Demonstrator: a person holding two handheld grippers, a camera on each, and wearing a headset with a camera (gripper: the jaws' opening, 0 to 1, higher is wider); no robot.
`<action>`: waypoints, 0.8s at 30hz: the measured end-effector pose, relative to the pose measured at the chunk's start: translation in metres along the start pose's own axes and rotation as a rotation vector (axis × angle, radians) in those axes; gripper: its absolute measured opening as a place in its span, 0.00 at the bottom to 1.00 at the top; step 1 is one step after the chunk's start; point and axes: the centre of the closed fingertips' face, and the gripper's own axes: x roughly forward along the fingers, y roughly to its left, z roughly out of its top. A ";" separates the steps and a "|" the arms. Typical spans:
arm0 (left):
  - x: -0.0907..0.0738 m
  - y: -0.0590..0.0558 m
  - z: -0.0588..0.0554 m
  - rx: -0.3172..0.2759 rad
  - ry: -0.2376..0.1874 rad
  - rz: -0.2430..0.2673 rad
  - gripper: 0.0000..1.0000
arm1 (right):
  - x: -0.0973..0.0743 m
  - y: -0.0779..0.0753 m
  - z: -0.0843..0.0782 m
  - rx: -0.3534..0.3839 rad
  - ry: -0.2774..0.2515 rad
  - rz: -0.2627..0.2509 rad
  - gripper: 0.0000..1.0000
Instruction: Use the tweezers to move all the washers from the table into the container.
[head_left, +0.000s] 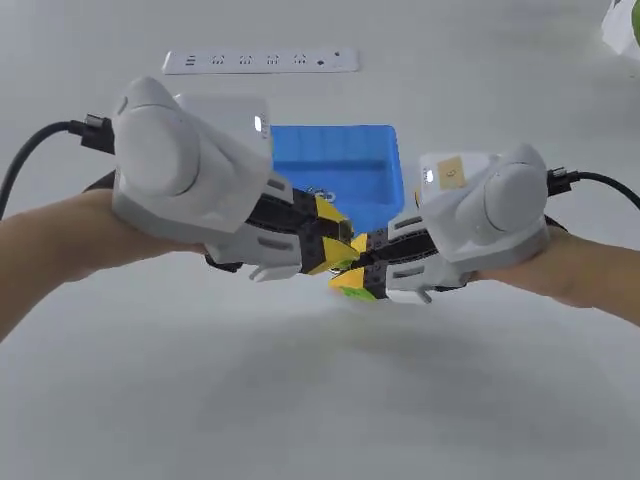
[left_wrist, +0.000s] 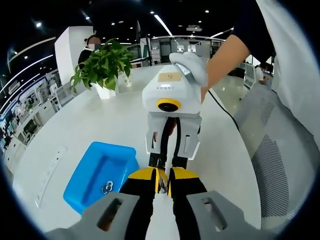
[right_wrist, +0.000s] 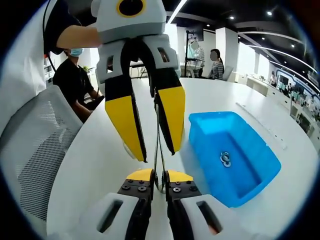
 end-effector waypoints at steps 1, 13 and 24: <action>-0.001 -0.001 0.000 -0.005 0.002 -0.001 0.16 | 0.000 0.000 0.000 0.003 -0.002 0.001 0.09; -0.016 0.004 -0.003 -0.044 -0.008 0.060 0.27 | -0.008 0.002 0.003 0.010 -0.009 -0.011 0.09; -0.037 0.003 -0.005 -0.099 -0.046 0.134 0.41 | -0.032 0.000 0.019 -0.003 -0.008 -0.046 0.09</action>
